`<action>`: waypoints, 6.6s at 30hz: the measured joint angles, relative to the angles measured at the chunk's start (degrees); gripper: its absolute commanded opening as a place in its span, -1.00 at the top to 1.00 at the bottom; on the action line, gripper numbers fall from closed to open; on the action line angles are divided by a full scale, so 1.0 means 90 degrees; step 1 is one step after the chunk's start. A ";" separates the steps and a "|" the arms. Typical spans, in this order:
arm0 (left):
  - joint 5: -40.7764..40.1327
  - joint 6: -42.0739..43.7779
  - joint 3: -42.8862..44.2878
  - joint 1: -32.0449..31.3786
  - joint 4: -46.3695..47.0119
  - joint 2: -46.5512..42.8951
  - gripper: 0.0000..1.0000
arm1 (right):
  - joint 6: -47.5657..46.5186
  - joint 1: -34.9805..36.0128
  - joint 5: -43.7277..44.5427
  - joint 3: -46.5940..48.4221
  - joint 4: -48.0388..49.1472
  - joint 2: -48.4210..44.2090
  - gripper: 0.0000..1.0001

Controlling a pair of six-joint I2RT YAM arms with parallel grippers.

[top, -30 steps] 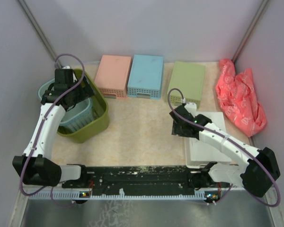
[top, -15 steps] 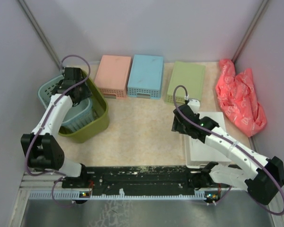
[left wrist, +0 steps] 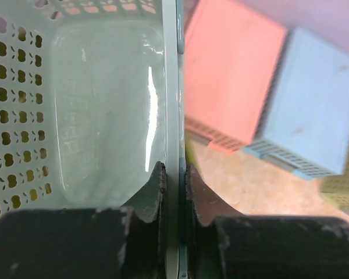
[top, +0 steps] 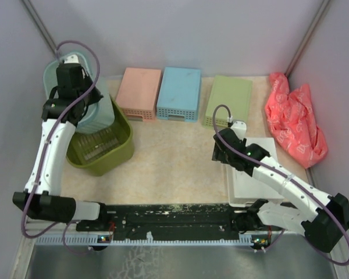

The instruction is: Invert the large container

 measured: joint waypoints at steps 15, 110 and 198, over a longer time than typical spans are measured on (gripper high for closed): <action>0.1379 0.0364 0.1642 -0.2914 -0.0058 0.0010 1.00 | -0.0095 -0.0544 -0.0364 -0.0624 0.0554 0.1066 -0.23; -0.0707 0.1933 0.0163 -0.6198 0.0185 0.2013 -0.28 | 0.1486 -0.1790 -0.1639 -0.0675 -0.0903 -0.3026 -0.20; 0.3619 -0.1037 -0.2110 -0.3313 0.1848 0.1486 -0.66 | 0.1047 -0.1790 -0.1078 0.0063 -0.1226 -0.3038 -0.17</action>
